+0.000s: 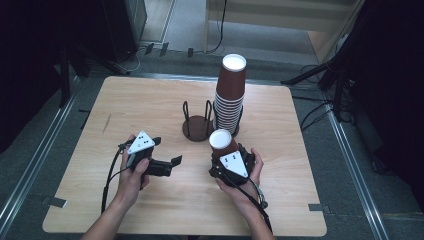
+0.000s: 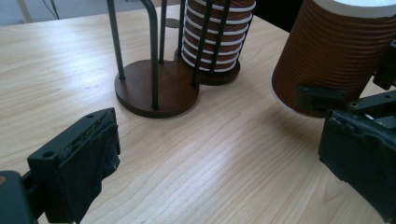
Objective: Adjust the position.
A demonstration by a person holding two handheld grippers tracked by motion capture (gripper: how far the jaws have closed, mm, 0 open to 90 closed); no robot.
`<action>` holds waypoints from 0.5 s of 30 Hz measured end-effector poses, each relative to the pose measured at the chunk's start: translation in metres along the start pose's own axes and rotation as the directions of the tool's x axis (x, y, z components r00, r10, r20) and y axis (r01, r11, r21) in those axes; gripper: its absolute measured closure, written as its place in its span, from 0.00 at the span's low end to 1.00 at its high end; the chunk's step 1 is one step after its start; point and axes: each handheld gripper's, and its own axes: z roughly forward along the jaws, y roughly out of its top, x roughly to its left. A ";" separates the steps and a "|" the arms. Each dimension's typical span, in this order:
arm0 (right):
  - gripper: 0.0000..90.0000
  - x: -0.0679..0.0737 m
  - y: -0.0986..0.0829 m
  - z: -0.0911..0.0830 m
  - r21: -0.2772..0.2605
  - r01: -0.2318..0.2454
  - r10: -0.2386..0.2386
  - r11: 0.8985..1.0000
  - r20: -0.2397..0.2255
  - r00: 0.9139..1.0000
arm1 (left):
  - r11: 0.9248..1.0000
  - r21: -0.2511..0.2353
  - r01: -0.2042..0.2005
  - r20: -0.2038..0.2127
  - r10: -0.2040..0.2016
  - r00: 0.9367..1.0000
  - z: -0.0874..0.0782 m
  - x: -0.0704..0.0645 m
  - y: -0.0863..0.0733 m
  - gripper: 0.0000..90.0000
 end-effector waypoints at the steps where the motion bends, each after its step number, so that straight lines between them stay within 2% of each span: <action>1: 0.12 0.001 0.000 0.000 0.002 0.003 -0.003 1.000 -0.002 1.000 | 1.000 0.000 0.000 0.000 0.000 1.000 0.000 0.000 0.000 0.00; 3: 0.12 0.002 0.000 0.000 0.001 0.010 -0.010 1.000 -0.003 1.000 | 0.999 0.021 -0.034 0.007 0.034 0.999 0.002 -0.003 0.002 0.00; 9: 0.12 0.006 0.000 0.000 -0.003 0.029 -0.029 1.000 -0.013 0.999 | 0.996 0.020 -0.086 0.076 0.084 0.994 0.002 -0.010 0.004 0.00; 12: 0.12 0.009 -0.001 0.001 -0.005 0.047 -0.047 0.999 -0.018 0.999 | 0.995 0.021 -0.100 0.102 0.097 0.990 0.003 -0.013 0.004 0.00; 15: 0.12 0.011 -0.001 0.000 -0.013 0.063 -0.063 0.998 -0.021 0.998 | 0.994 0.028 -0.106 0.112 0.103 0.988 0.004 -0.014 0.003 0.00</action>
